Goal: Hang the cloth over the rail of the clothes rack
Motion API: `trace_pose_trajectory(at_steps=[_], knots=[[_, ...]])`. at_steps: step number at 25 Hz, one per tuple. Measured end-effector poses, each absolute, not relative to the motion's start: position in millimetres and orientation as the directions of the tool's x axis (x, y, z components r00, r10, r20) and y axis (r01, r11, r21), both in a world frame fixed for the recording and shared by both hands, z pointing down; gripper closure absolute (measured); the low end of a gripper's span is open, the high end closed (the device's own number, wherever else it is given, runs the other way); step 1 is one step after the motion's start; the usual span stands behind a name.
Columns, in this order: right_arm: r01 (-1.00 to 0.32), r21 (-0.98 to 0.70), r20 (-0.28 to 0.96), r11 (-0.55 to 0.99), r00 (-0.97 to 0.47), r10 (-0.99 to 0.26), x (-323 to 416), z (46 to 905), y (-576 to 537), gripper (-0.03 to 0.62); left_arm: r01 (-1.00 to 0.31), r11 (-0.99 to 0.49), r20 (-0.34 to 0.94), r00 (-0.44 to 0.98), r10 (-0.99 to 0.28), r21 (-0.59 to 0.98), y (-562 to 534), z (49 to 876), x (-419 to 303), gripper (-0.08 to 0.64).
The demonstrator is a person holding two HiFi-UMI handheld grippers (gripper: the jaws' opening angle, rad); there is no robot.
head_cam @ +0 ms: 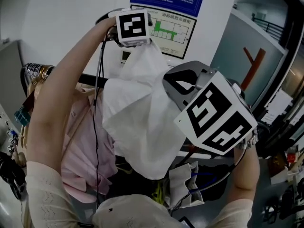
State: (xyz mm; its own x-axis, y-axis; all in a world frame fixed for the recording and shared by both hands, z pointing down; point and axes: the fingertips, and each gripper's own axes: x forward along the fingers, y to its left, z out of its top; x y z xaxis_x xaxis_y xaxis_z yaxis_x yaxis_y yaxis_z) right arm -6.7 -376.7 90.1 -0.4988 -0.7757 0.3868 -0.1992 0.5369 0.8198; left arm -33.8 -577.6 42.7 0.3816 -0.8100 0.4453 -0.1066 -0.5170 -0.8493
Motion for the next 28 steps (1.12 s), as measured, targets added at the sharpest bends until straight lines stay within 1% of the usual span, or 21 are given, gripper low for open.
trace_pose_trajectory(at_steps=[3, 5, 10, 12, 14, 15, 16, 19, 21, 24, 26, 28], knots=[[-0.208, 0.818, 0.387, 0.536, -0.491, -0.781, -8, 88, -375, 0.575, -0.024, -0.683, 0.616, 0.408, -0.673, -0.730, -545, 69, -41, 0.331], [-0.219, 0.819, 0.380, 0.531, -0.486, -0.787, -7, 87, -376, 0.575, 0.004, -0.704, 0.639, 0.423, -0.643, -0.710, -533, 73, -41, 0.331], [-0.247, 0.810, 0.372, 0.531, -0.484, -0.792, -2, 87, -378, 0.575, -0.028, -0.599, 0.497, 0.527, -0.689, -0.800, -501, 52, -34, 0.331], [-0.265, 0.808, 0.360, 0.526, -0.484, -0.797, -1, 86, -379, 0.575, -0.046, -0.481, 0.383, 0.541, -0.749, -0.876, -475, 38, -34, 0.331], [-0.282, 0.812, 0.342, 0.510, -0.478, -0.809, 0, 85, -379, 0.575, -0.083, -0.323, 0.234, 0.527, -0.817, -0.943, -445, 23, -39, 0.331], [-0.292, 0.814, 0.334, 0.502, -0.472, -0.816, 0, 85, -380, 0.575, -0.088, -0.265, 0.183, 0.520, -0.835, -0.960, -428, 21, -42, 0.331], [-0.304, 0.814, 0.326, 0.494, -0.466, -0.823, 1, 84, -380, 0.575, -0.078, -0.236, 0.162, 0.522, -0.837, -0.969, -408, 24, -44, 0.331], [-0.341, 0.810, 0.306, 0.476, -0.447, -0.841, 1, 84, -381, 0.575, -0.027, -0.278, 0.205, 0.611, -0.765, -0.960, -346, 60, -36, 0.331], [-0.367, 0.805, 0.298, 0.467, -0.431, -0.852, 2, 83, -380, 0.575, -0.019, -0.275, 0.199, 0.644, -0.739, -0.961, -320, 83, -30, 0.331], [-0.396, 0.806, 0.283, 0.440, -0.395, -0.874, 4, 82, -381, 0.575, 0.010, -0.188, 0.160, 0.568, -0.807, -0.982, -315, 100, -36, 0.331], [-0.401, 0.816, 0.275, 0.416, -0.363, -0.890, 6, 81, -383, 0.575, 0.011, -0.222, 0.192, 0.545, -0.816, -0.975, -316, 109, -36, 0.331], [-0.401, 0.830, 0.261, 0.387, -0.334, -0.906, 9, 81, -382, 0.575, -0.030, -0.288, 0.228, 0.532, -0.816, -0.957, -317, 118, -34, 0.331]])
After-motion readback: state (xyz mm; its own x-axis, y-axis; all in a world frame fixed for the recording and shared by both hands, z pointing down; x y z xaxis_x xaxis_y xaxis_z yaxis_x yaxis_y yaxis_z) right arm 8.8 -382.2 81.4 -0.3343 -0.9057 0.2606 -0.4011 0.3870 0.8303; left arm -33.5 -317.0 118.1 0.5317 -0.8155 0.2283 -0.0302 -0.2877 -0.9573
